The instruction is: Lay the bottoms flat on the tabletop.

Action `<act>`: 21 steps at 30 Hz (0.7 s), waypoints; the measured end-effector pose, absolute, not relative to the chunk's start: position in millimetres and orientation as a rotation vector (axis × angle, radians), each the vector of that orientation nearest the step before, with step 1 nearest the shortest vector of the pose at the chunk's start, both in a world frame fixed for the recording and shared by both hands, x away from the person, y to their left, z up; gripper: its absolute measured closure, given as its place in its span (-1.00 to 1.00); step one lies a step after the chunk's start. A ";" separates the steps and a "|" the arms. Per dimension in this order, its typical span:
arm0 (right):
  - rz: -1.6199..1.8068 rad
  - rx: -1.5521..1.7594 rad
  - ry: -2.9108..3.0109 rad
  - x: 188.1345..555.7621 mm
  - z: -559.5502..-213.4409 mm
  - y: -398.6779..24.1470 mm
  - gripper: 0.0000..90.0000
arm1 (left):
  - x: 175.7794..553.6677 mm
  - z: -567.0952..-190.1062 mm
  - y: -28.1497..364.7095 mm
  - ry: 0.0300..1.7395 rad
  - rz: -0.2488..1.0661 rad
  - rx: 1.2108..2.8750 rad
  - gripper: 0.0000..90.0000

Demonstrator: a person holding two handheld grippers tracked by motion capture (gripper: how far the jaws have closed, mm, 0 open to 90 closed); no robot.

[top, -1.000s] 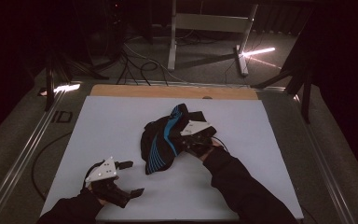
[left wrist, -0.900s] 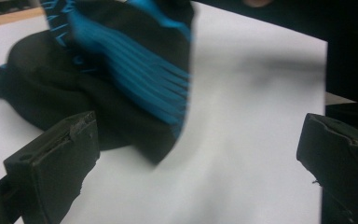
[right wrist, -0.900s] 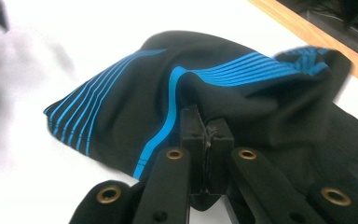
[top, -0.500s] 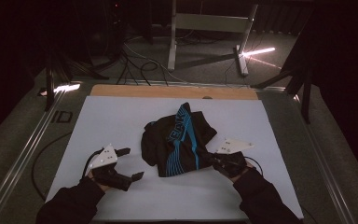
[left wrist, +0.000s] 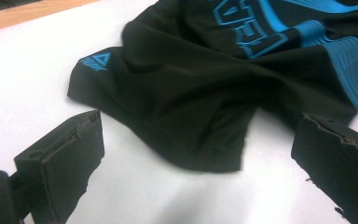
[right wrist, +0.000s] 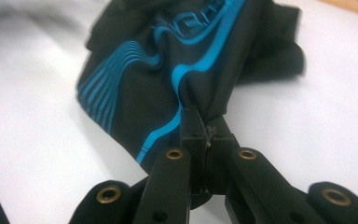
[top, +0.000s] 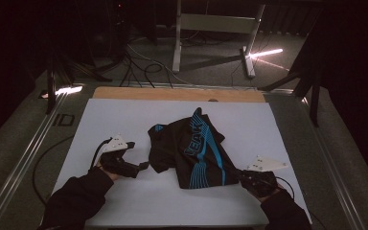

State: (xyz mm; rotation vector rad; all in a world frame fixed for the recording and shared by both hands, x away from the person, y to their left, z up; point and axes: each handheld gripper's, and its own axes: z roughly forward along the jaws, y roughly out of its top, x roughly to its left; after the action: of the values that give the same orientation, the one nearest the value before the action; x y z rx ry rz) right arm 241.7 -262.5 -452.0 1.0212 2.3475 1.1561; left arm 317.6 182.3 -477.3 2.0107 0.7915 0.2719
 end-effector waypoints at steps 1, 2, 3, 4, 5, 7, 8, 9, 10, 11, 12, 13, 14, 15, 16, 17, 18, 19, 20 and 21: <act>1.134 1.048 2.342 238.5 -455.1 -272.0 0.98 | 321.9 -478.5 180.7 0.796 0.275 2.019 -0.92; 1.113 1.066 2.337 237.1 -456.6 -276.6 0.98 | 323.8 -479.0 180.0 0.797 0.277 2.024 -0.92; 1.086 1.075 2.334 236.3 -458.5 -281.5 0.98 | 325.6 -479.7 179.2 0.798 0.276 2.027 -0.92; 1.072 1.094 2.330 235.3 -460.8 -286.1 0.98 | 325.6 -479.7 179.2 0.798 0.276 2.027 -0.91; 1.072 1.094 2.330 235.3 -460.8 -286.1 0.98 | 327.2 -480.4 178.4 0.801 0.273 2.029 -0.91; 1.029 1.156 2.328 234.2 -469.5 -299.6 0.98 | 331.4 -482.6 175.7 0.797 0.272 2.038 -0.91; 1.029 1.156 2.328 234.2 -469.5 -299.6 0.98 | 331.4 -482.6 175.7 0.797 0.272 2.038 -0.91; 1.028 1.171 2.344 233.8 -475.7 -305.5 0.98 | 334.0 -484.5 173.3 0.793 0.279 2.043 -0.91; 1.040 1.189 2.343 233.3 -477.4 -307.2 0.97 | 335.6 -485.2 172.4 0.790 0.282 2.047 -0.91; 1.066 1.201 2.343 233.1 -477.7 -308.1 0.91 | 337.2 -485.6 171.5 0.785 0.281 2.044 -0.91; 1.081 1.188 2.345 233.0 -476.3 -308.5 0.78 | 338.8 -485.9 170.7 0.776 0.283 2.037 -0.91; 1.102 1.175 2.337 232.7 -474.2 -307.1 0.65 | 338.8 -485.9 170.7 0.776 0.283 2.037 -0.91; 1.124 1.168 2.328 232.8 -471.1 -305.7 0.49 | 342.6 -485.3 169.9 0.751 0.295 2.023 -0.91; 1.152 1.154 2.317 234.2 -467.3 -304.9 0.32 | 342.6 -485.3 169.9 0.751 0.295 2.023 -0.91; 1.185 1.152 2.303 235.8 -463.1 -303.7 0.17 | 348.3 -483.9 169.0 0.747 0.308 2.016 -0.91; 1.210 1.141 2.290 238.0 -459.1 -302.3 0.06 | 348.3 -483.9 169.0 0.747 0.308 2.016 -0.91; 1.222 1.129 2.278 241.0 -455.0 -300.2 -0.11 | 356.3 -482.6 167.6 0.745 0.312 2.035 -0.91; 1.222 1.129 2.278 241.0 -455.0 -300.2 -0.11 | 356.3 -482.6 167.6 0.745 0.312 2.035 -0.90; 1.230 1.124 2.263 244.5 -451.2 -297.6 -0.28 | 360.6 -482.2 166.5 0.752 0.313 2.046 -0.90; 1.267 1.091 2.266 253.2 -445.6 -290.4 -0.50 | 365.6 -482.0 165.5 0.751 0.312 2.056 -0.90</act>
State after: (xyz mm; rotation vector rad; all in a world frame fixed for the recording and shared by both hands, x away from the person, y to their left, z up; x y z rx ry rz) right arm 253.2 -290.4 -445.6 1.0906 2.2656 1.2673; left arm 365.6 165.5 -482.0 2.0560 0.7512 0.3124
